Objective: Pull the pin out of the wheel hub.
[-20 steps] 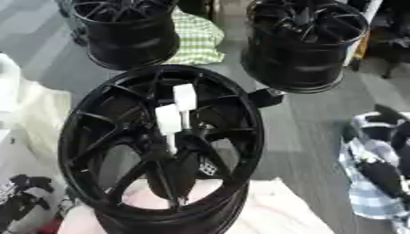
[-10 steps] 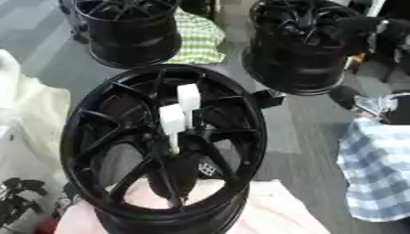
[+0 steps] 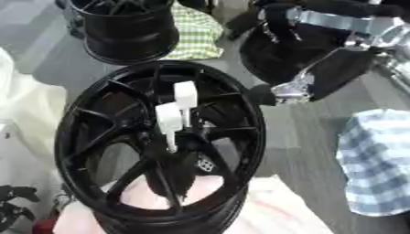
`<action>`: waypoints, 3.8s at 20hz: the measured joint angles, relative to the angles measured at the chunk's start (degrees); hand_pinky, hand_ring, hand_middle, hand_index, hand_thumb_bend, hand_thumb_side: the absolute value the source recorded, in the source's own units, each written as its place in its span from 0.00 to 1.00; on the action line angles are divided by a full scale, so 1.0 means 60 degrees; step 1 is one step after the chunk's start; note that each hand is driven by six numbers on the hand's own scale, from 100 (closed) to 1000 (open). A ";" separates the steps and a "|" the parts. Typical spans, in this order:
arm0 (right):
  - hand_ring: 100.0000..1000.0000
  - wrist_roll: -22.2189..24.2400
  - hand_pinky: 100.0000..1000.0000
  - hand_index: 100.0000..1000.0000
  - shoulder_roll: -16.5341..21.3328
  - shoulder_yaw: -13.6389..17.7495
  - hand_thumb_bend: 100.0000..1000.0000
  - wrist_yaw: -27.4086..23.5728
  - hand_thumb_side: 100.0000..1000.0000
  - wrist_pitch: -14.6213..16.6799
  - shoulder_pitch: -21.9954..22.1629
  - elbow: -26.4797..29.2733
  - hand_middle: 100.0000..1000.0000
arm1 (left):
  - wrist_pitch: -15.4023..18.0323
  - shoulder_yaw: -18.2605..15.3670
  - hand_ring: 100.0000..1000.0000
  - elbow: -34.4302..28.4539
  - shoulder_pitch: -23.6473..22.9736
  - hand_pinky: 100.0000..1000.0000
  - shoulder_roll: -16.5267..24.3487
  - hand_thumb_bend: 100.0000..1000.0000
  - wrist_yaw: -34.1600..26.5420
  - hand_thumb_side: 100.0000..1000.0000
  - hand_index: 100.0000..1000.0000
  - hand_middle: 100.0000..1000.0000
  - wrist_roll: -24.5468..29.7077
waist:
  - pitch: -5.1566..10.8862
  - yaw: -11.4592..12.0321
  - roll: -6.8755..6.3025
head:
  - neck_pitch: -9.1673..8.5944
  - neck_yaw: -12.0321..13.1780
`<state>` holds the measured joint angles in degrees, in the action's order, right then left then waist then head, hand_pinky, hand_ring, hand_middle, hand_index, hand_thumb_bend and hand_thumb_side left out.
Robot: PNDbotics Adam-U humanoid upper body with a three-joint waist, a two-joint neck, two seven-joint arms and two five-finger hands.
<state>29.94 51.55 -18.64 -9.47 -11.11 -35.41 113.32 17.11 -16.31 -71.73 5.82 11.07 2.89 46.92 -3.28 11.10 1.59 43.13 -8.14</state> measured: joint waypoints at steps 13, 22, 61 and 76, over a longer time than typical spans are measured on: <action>0.88 0.0906 0.83 0.96 -0.1750 -0.0902 0.47 0.2147 0.32 -0.0042 -0.1078 -0.2519 0.89 | 0.0032 0.0687 0.00 0.0054 0.0649 0.48 -0.0248 0.00 0.0068 1.00 0.74 0.56 -0.0032 | -0.0357 0.0904 -0.0019 | -0.0431 -0.0953; 0.86 0.0213 0.82 0.95 -0.2076 -0.0898 0.44 0.2890 0.32 0.0318 -0.1107 -0.3994 0.85 | 0.0036 0.0862 0.00 0.0125 0.0893 0.48 -0.0316 0.00 0.0099 1.00 0.74 0.56 -0.0036 | -0.0460 0.1157 -0.0007 | -0.0586 -0.1258; 0.56 -0.1053 0.66 0.60 -0.1654 -0.0407 0.25 0.1908 0.26 0.0902 -0.1181 -0.3634 0.48 | -0.0010 0.0890 0.00 0.0183 0.0832 0.48 -0.0325 0.00 0.0117 1.00 0.74 0.56 0.0010 | -0.0302 0.0856 0.0125 | -0.0690 -0.1264; 0.75 -0.7863 0.75 0.92 -0.0203 0.4264 0.58 -0.0468 0.32 0.1131 0.6791 -0.3019 0.82 | -0.0119 0.0000 0.00 0.0054 0.0150 0.49 -0.0027 0.00 0.0142 1.00 0.74 0.56 0.0119 | -0.0052 -0.0553 0.0281 | -0.0465 -0.0127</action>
<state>-17.24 50.33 6.95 -12.28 -4.33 5.34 95.20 16.40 -16.31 -71.41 6.71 10.90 3.74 47.63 -3.60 7.78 3.28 40.34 -8.90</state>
